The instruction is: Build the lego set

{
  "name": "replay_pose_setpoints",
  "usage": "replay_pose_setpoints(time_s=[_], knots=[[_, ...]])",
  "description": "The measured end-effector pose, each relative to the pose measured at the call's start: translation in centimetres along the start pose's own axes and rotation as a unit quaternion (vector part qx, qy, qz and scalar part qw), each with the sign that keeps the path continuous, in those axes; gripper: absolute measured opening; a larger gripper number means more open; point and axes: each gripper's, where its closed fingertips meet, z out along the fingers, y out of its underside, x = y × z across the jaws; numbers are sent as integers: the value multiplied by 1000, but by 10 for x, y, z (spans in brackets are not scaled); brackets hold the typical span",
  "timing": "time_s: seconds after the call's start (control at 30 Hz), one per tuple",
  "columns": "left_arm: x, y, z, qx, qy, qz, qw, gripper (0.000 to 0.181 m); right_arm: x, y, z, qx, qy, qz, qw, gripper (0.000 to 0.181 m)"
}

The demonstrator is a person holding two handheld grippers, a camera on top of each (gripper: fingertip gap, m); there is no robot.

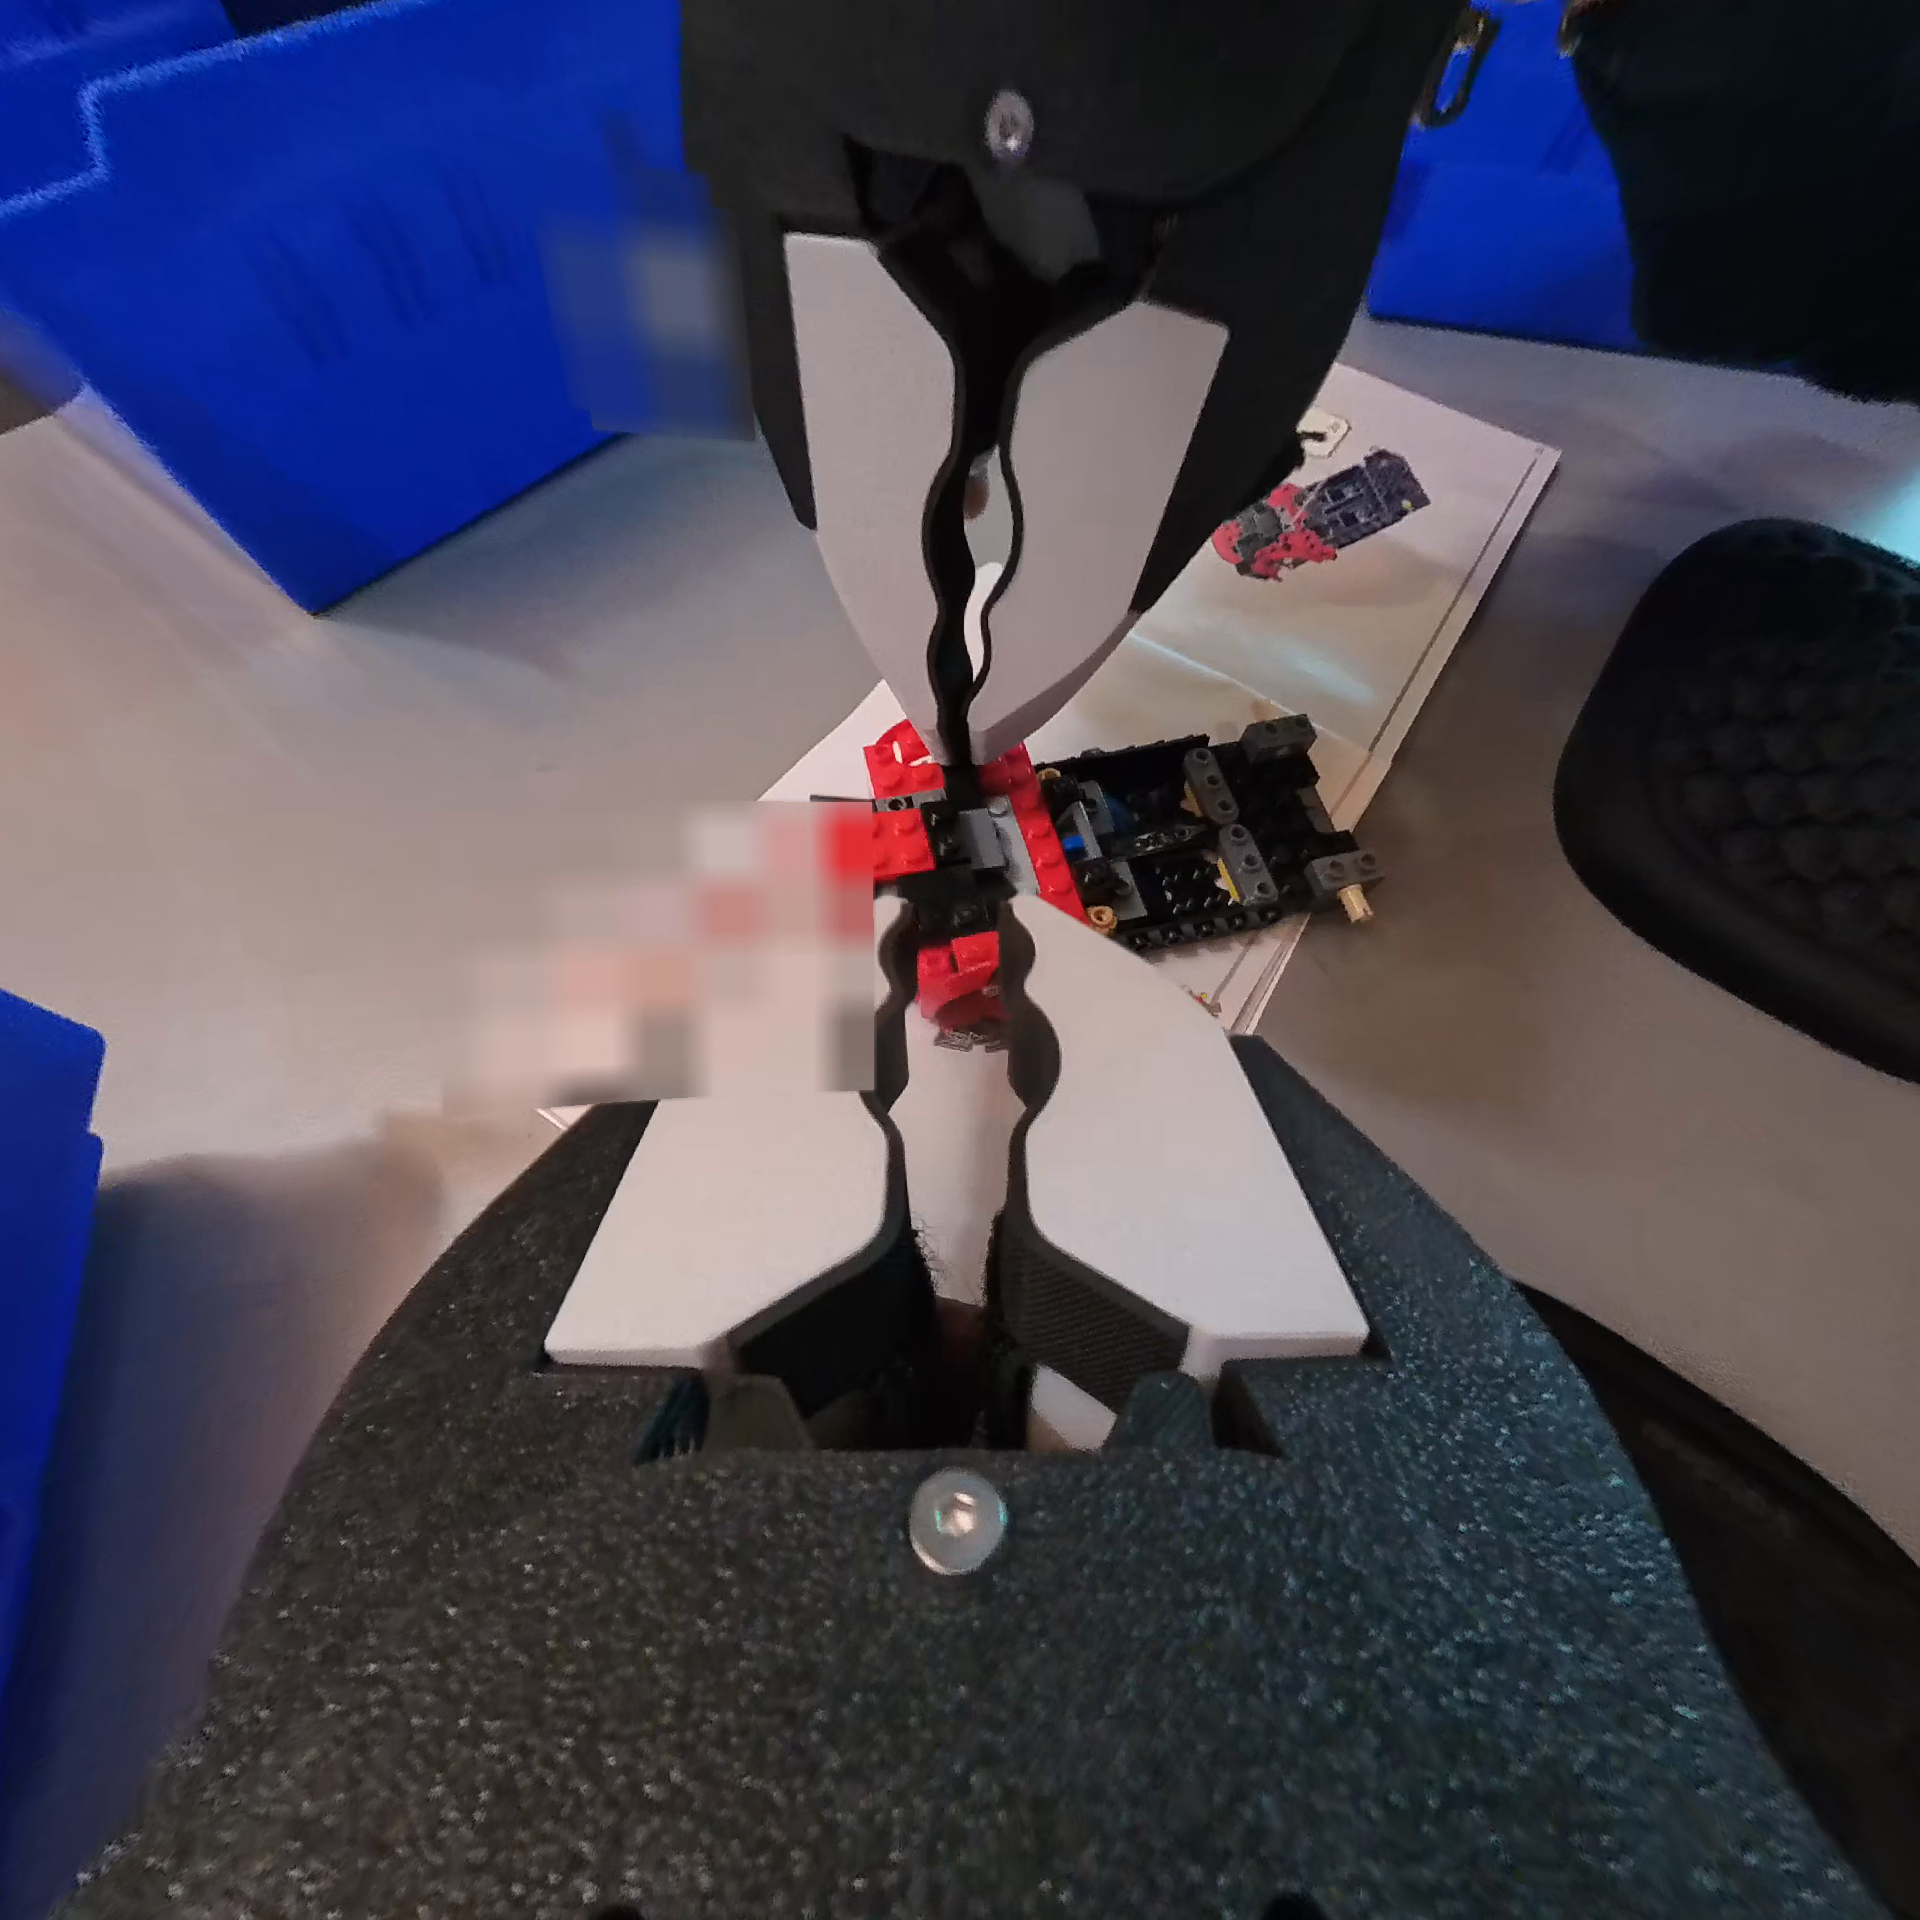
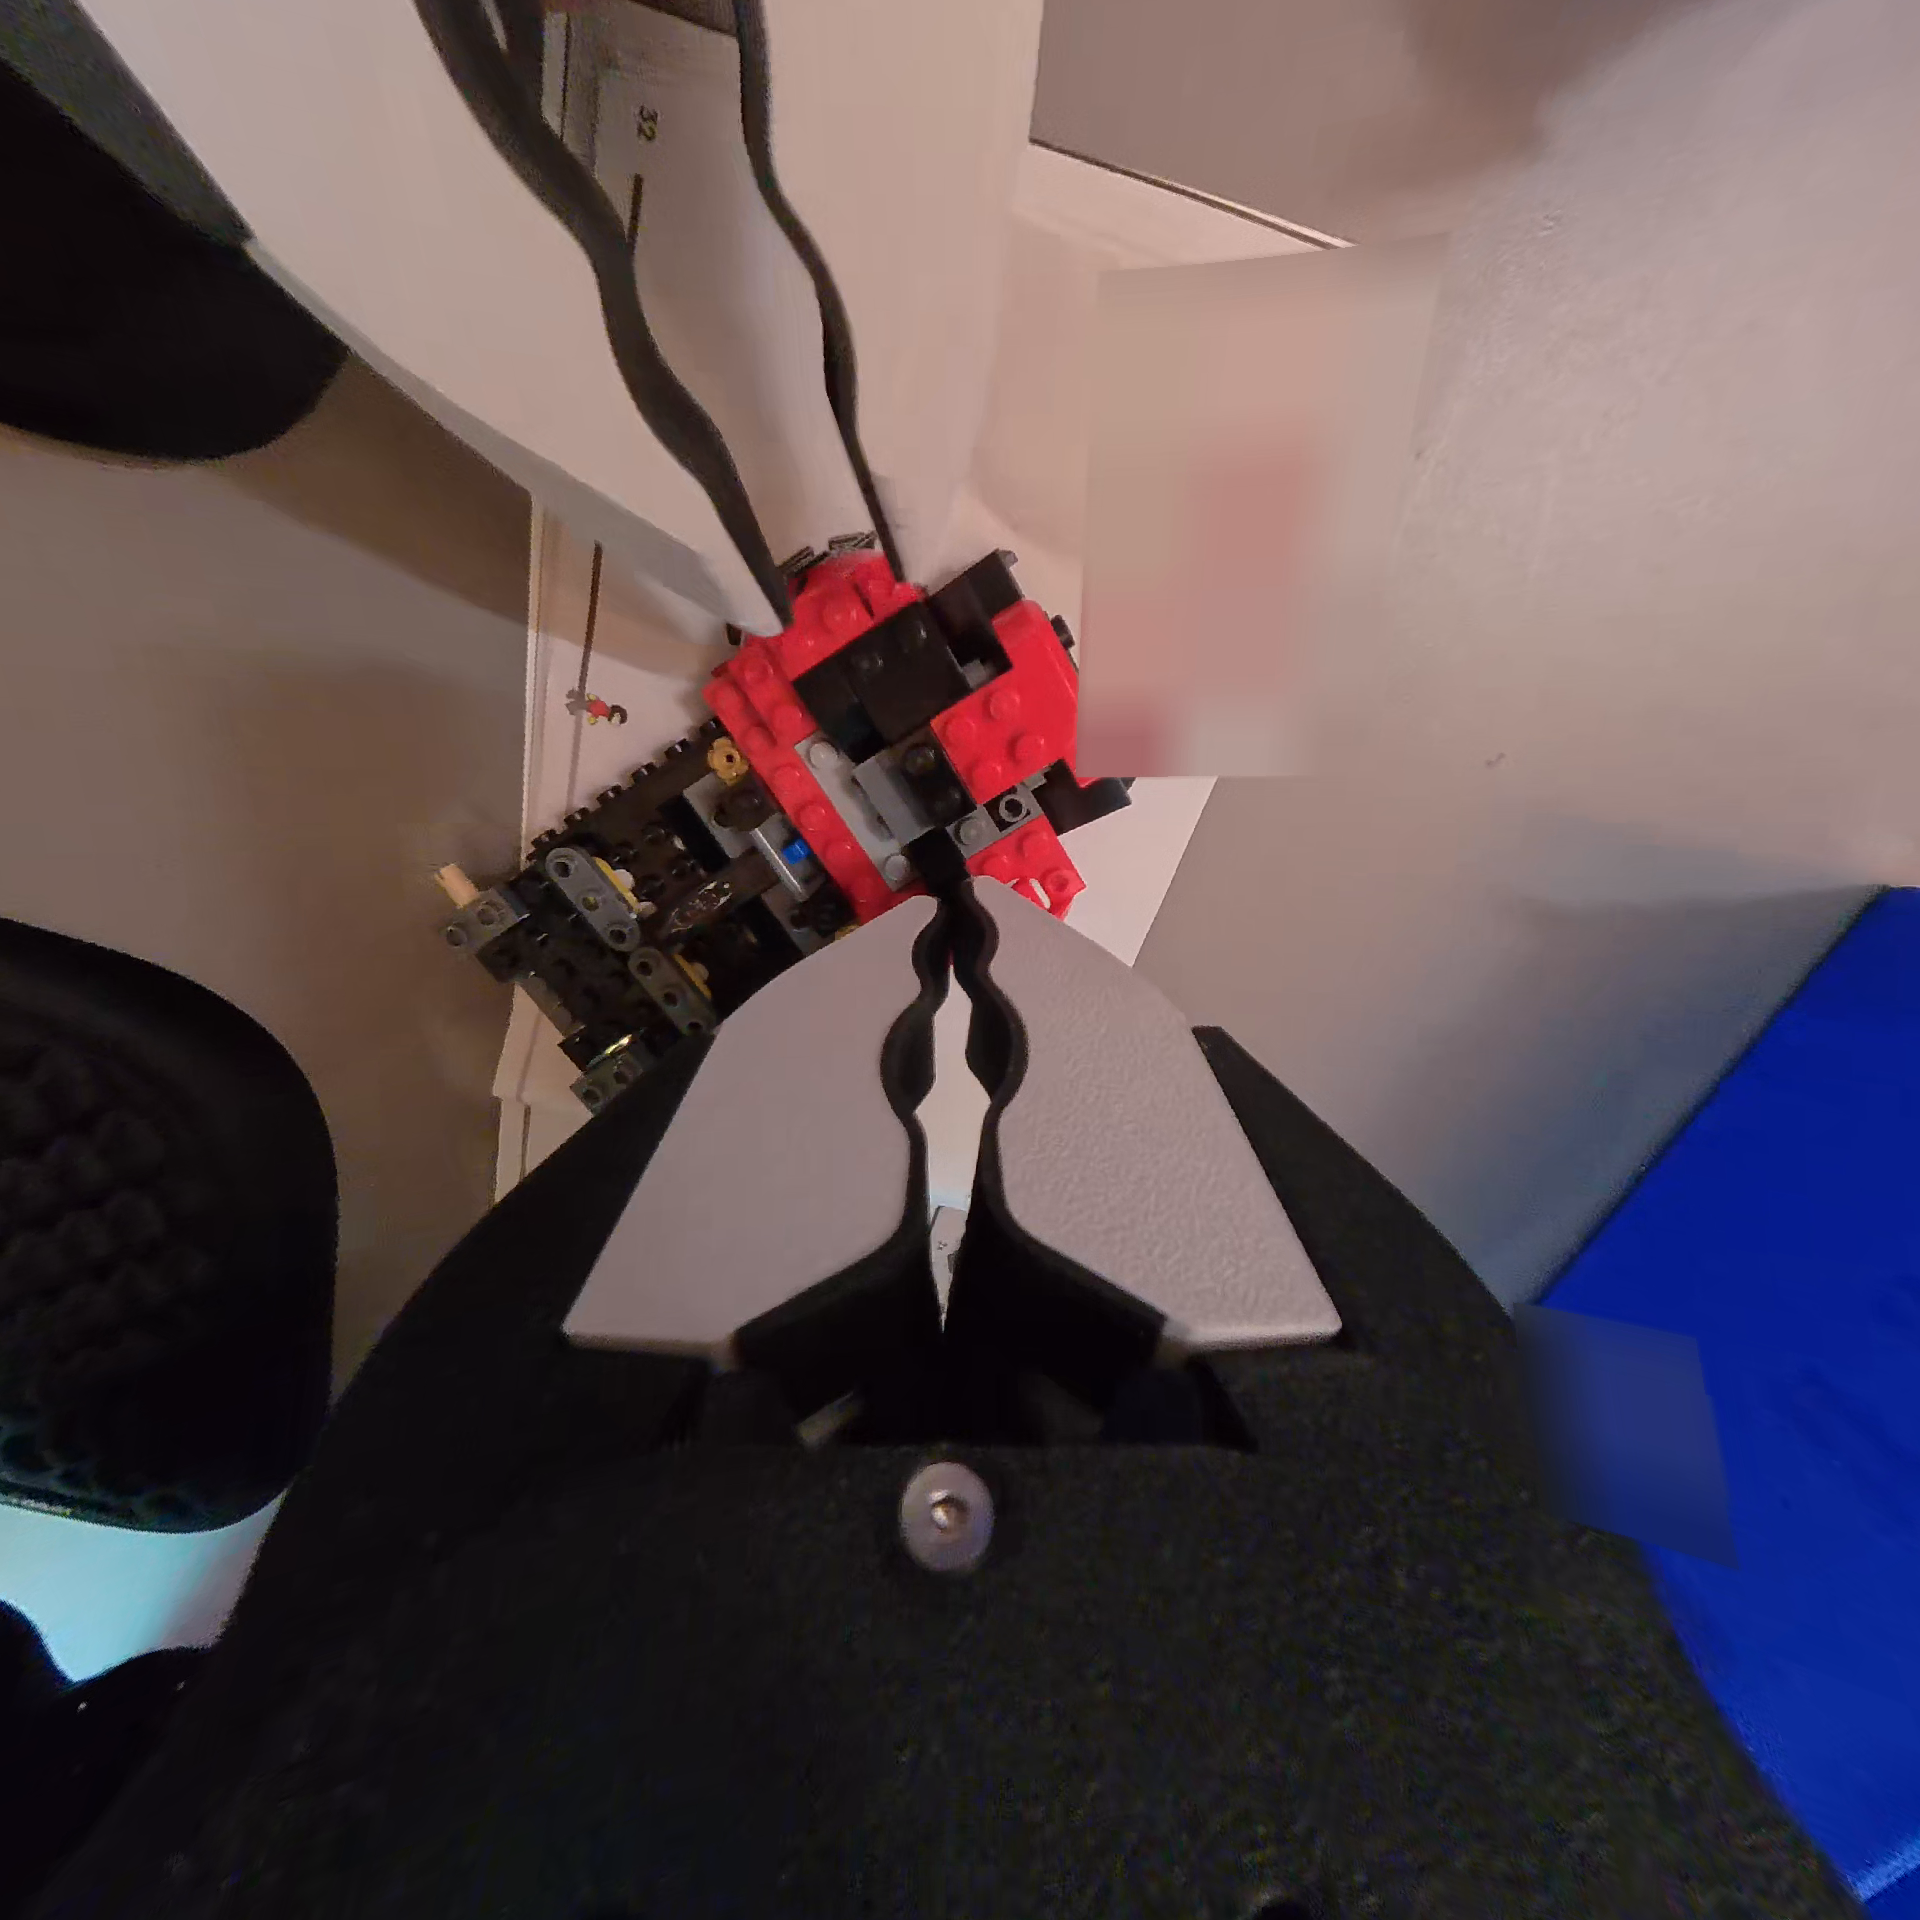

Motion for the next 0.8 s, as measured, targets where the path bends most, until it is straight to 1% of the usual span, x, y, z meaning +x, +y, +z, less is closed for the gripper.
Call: replay_pose_setpoints(time_s=[0.13, 0.3, 0.4, 0.47, 0.5, 0.53, 0.57, 0.63, 0.67, 0.73, 0.8], knots=[[-4, -4, -3, 19, -9, -5, 1000, 14, 0, 0, 0, -6, 6, 3, 1000, 0], [-7, -4, -3, 23, -20, -2, 1000, 14, 0, 0, 0, -19, 17, 6, 1000, 0], [-9, -6, -5, 34, -26, 6, 999, 10, 0, 0, 0, -14, 20, 4, 1000, 0], [-10, -9, -8, 49, -30, 10, 998, 8, 0, -1, 0, 4, 22, -1, 1000, 0], [-11, -11, -10, 58, -33, 11, 998, 8, -1, -2, -3, 19, 16, 8, 1000, 9], [-13, -12, -11, 66, -38, 11, 997, 8, -1, -6, -9, 48, 15, 21, 999, 12], [-15, -14, -13, 74, -43, 11, 996, 8, 0, -13, -21, 92, 22, 33, 995, 13], [-17, -19, -18, 95, -50, 9, 994, 8, 4, -26, -53, 191, 55, 48, 979, 17], [-18, -23, -20, 108, -53, 9, 993, 9, 5, -27, -71, 233, 74, 56, 968, 23], [-19, -30, -23, 134, -58, 7, 989, 16, 2, -22, -102, 297, 113, 67, 946, 37], [-20, -35, -26, 156, -64, 9, 986, 33, -4, -9, -123, 345, 155, 78, 922, 48]])
